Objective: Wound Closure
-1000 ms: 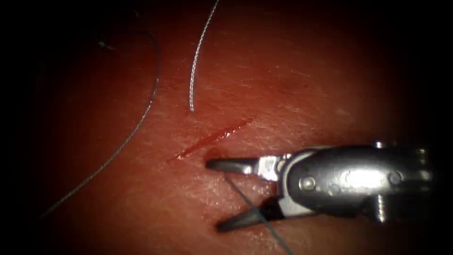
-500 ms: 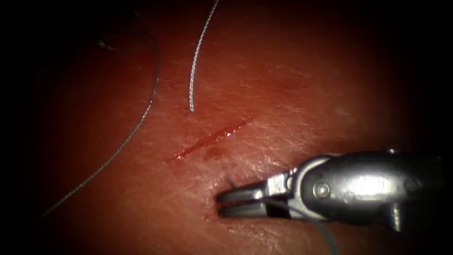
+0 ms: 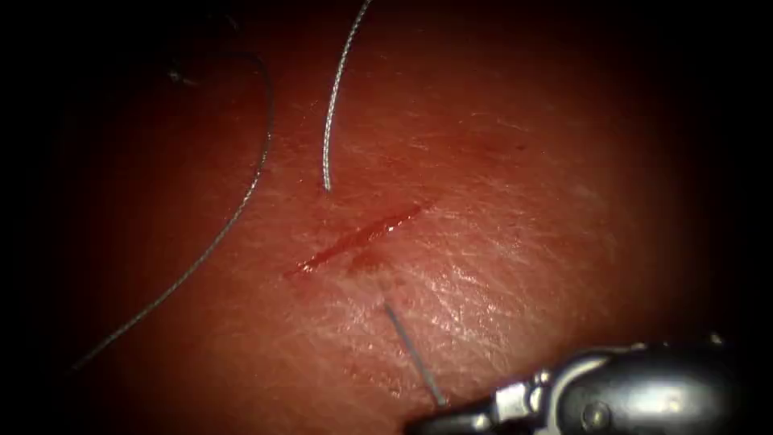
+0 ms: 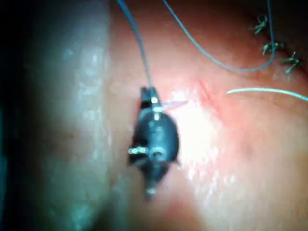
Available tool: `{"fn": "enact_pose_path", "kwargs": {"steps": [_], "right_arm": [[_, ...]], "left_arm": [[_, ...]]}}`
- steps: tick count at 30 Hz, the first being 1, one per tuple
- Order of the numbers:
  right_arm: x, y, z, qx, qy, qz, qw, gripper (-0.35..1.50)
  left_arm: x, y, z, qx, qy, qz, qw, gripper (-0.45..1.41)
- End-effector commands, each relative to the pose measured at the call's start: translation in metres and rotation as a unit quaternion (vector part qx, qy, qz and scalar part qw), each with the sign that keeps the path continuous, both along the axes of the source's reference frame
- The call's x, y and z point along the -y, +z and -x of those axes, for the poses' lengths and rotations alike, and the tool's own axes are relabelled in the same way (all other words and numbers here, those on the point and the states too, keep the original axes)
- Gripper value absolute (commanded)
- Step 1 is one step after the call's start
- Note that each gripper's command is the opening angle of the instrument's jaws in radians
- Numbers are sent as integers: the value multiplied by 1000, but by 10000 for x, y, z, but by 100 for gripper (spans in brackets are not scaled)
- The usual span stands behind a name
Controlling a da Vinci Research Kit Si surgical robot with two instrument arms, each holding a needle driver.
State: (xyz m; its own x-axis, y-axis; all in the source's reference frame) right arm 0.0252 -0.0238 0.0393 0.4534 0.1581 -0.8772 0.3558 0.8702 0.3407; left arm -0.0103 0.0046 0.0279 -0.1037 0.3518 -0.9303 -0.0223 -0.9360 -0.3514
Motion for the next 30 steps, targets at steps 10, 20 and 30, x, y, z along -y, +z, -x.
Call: {"fn": "enact_pose_path", "kwargs": {"steps": [10,20,30], "right_arm": [[41,-35,27,-10,-57,-52,997,-35],[4,-32,36,-15,6,-41,999,126],[-72,-6,42,12,124,20,992,140]], "left_arm": [[7,10,8,0,-1,0,1000,-45],[6,9,7,-1,1,-1,1000,-45],[6,10,7,-1,1,-1,1000,-45]]}}
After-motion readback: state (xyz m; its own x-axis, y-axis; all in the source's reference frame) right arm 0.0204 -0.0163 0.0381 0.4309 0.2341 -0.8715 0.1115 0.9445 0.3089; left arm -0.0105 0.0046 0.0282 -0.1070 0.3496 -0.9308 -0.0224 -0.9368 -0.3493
